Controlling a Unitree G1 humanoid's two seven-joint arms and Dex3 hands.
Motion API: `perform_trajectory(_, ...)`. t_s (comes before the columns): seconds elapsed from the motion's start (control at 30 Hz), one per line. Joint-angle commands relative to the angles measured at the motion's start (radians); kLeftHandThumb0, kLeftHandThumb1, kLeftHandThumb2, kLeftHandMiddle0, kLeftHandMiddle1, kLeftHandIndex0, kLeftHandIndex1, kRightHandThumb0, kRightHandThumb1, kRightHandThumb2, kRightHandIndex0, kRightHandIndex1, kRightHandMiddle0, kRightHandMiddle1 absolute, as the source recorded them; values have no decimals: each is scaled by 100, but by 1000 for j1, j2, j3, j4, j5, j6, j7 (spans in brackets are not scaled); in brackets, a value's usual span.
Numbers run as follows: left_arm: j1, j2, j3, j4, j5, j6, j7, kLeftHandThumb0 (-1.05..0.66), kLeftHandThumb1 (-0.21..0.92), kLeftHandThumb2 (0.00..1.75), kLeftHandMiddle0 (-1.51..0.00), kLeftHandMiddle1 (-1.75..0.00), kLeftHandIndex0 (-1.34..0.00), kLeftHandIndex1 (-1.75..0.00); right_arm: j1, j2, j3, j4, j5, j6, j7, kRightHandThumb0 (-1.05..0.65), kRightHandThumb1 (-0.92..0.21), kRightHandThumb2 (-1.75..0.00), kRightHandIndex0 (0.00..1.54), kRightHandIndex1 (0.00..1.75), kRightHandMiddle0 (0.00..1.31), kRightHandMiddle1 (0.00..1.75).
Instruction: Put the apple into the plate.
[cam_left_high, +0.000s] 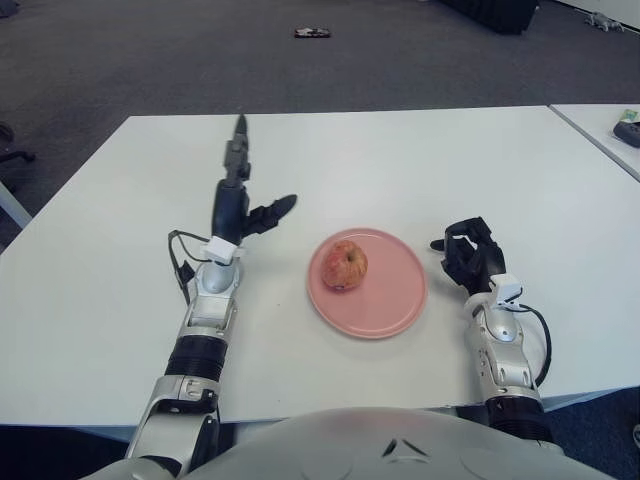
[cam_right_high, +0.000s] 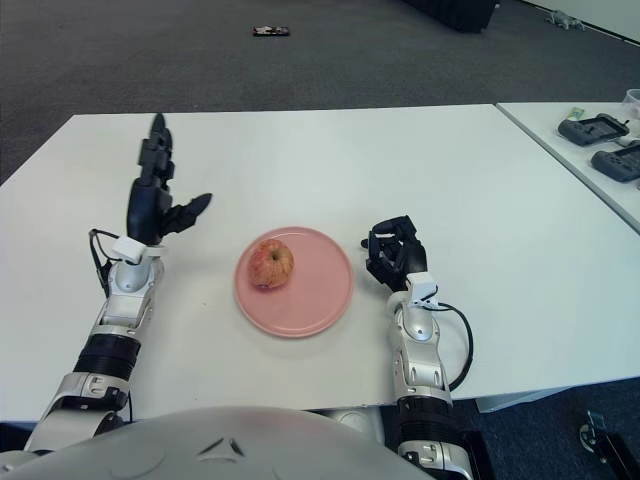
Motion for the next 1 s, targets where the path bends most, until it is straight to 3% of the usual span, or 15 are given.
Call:
perform_trajectory(0.0, 13, -48, 44, -4, -41, 34, 50, -98, 92, 30, 0, 0, 0, 0, -13, 7, 0, 0, 8, -5, 1, -36, -79, -71, 49, 124, 27, 175)
perform_trajectory(0.07, 18, -69, 61, -4, -41, 37, 76, -95, 92, 36, 0, 0, 0, 0, -13, 9, 0, 1, 9, -7, 1, -36, -79, -71, 49, 124, 27, 175)
perform_trajectory(0.17, 47, -87, 75, 4, -33, 29, 94, -87, 92, 45, -2, -29, 0, -34, -14, 11, 0, 4, 10, -11, 0, -36, -79, -72, 49, 123, 27, 175)
perform_trajectory(0.27, 77, -94, 90, 51, -38, 7, 91, -81, 91, 54, -4, -72, 0, -81, -15, 13, -2, 9, 8, -19, -3, -36, -78, -72, 49, 124, 27, 175)
perform_trajectory(0.3, 84, -95, 99, 76, -40, 3, 93, -79, 92, 60, -10, -87, 0, -108, -16, 13, -3, 13, 8, -23, -4, -36, -78, -73, 49, 124, 27, 175)
perform_trajectory(0.37, 87, -96, 109, 101, -41, 0, 95, -75, 92, 67, -16, -107, -2, -137, -17, 14, -4, 15, 6, -27, -6, -36, -77, -74, 49, 124, 28, 175)
perform_trajectory(0.43, 73, -96, 123, 136, -23, 10, 123, -66, 92, 77, -27, -143, -11, -159, -19, 16, -6, 19, 7, -35, -7, -37, -76, -75, 49, 124, 28, 175)
perform_trajectory(0.53, 45, -90, 134, 189, -6, 2, 144, -47, 83, 73, -39, -162, -22, -170, -21, 18, -9, 23, 7, -40, -10, -37, -74, -78, 50, 124, 29, 175)
perform_trajectory(0.63, 36, -87, 132, 202, 11, -6, 153, -40, 80, 73, -47, -170, -26, -173, -21, 19, -8, 23, 7, -39, -12, -37, -74, -78, 50, 124, 30, 175)
perform_trajectory(0.97, 33, -69, 116, 254, 55, -6, 156, -38, 73, 79, -59, -175, -31, -175, -23, 22, -7, 24, 15, -41, -8, -37, -75, -77, 50, 123, 29, 175)
